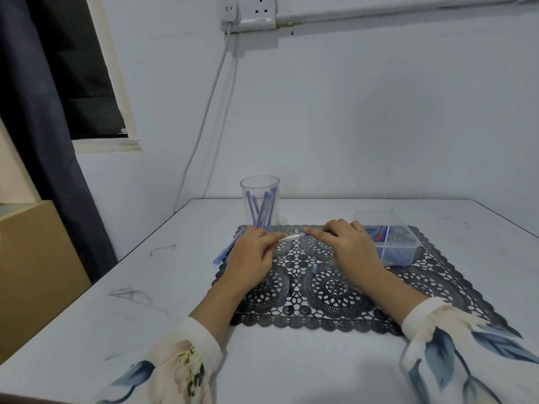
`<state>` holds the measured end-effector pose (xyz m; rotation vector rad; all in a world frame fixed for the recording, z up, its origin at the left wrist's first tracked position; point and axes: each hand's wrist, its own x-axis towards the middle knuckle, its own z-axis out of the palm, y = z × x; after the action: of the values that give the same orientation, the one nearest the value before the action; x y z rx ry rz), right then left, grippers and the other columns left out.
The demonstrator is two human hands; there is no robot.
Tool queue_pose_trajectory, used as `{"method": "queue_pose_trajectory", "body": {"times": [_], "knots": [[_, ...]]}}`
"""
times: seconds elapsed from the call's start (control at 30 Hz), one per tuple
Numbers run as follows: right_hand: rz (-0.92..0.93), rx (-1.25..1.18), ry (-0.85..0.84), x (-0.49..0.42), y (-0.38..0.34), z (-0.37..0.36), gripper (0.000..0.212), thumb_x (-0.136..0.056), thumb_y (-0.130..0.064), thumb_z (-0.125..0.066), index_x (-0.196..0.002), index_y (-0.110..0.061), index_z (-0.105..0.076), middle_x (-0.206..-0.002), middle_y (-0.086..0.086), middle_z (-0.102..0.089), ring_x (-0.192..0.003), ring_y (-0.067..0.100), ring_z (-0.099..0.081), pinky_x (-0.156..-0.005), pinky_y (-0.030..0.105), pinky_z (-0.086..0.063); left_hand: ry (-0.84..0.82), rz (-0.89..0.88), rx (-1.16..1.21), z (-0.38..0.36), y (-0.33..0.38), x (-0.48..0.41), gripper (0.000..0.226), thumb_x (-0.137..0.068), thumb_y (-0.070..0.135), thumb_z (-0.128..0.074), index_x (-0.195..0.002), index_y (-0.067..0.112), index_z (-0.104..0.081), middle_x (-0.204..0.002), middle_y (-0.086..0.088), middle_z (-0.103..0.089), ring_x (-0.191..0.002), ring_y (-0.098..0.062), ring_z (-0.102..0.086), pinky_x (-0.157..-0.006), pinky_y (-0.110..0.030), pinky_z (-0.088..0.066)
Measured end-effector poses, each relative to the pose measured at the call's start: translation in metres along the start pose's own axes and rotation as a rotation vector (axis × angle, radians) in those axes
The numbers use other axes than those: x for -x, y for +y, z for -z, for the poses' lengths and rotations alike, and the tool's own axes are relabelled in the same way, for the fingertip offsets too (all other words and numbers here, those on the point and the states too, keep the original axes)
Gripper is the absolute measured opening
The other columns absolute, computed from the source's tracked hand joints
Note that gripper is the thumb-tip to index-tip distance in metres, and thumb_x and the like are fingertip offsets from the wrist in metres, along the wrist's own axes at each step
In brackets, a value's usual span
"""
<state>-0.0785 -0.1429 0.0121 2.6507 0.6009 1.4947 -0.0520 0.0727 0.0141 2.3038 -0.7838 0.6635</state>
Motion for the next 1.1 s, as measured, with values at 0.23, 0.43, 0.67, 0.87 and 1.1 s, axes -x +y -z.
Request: {"method": "queue_pose_trajectory", "body": {"times": [0.23,0.43,0.67,0.87,1.1], "knots": [[0.028,-0.011,0.027,0.001,0.000,-0.002,0.049,-0.076,-0.003,-0.037,-0.106,-0.023,-0.071,-0.075,0.002,-0.062,-0.068,0.021,-0.059,-0.057,0.031,-0.041,0.013,-0.028,-0.008,0.001,0.001,0.000,0.033,-0.088,0.007,-0.056,-0.116,0.021,-0.066,-0.086,0.001,-0.059,-0.089,-0.017,-0.050,-0.078,-0.034,-0.044],[-0.009,-0.054,-0.026,0.001,0.001,-0.003,0.056,-0.062,0.012,-0.068,-0.106,-0.021,-0.071,-0.076,0.003,-0.062,-0.069,0.022,-0.059,-0.057,0.031,-0.041,0.016,-0.052,-0.048,0.001,0.003,0.000,0.040,-0.084,0.004,-0.058,-0.115,0.026,-0.066,-0.081,0.006,-0.056,-0.085,-0.016,-0.048,-0.074,-0.030,-0.042],[-0.053,-0.125,-0.076,0.001,-0.005,-0.001,0.044,-0.062,0.005,-0.077,-0.100,-0.017,-0.072,-0.077,0.003,-0.063,-0.067,0.021,-0.060,-0.052,0.024,-0.043,0.011,-0.084,-0.064,0.000,0.004,0.000,0.039,-0.082,0.003,-0.060,-0.114,0.025,-0.067,-0.082,0.002,-0.061,-0.082,-0.016,-0.047,-0.072,-0.034,-0.043],[-0.229,-0.082,-0.035,-0.001,-0.008,0.003,0.016,-0.076,-0.023,-0.076,-0.087,-0.012,-0.073,-0.075,0.004,-0.063,-0.068,0.022,-0.059,-0.056,0.030,-0.048,0.017,-0.090,-0.069,0.000,0.006,0.000,0.043,-0.079,0.000,-0.061,-0.114,0.025,-0.067,-0.082,0.001,-0.062,-0.080,-0.011,-0.044,-0.070,-0.027,-0.038],[-0.359,0.012,-0.104,0.000,-0.009,0.005,0.032,-0.076,-0.042,-0.071,-0.083,-0.011,-0.074,-0.076,0.007,-0.064,-0.073,0.024,-0.059,-0.061,0.034,-0.049,0.020,-0.086,-0.080,0.000,0.005,-0.001,0.043,-0.079,0.001,-0.062,-0.114,0.026,-0.067,-0.082,0.003,-0.063,-0.080,-0.011,-0.045,-0.071,-0.027,-0.037]]}}
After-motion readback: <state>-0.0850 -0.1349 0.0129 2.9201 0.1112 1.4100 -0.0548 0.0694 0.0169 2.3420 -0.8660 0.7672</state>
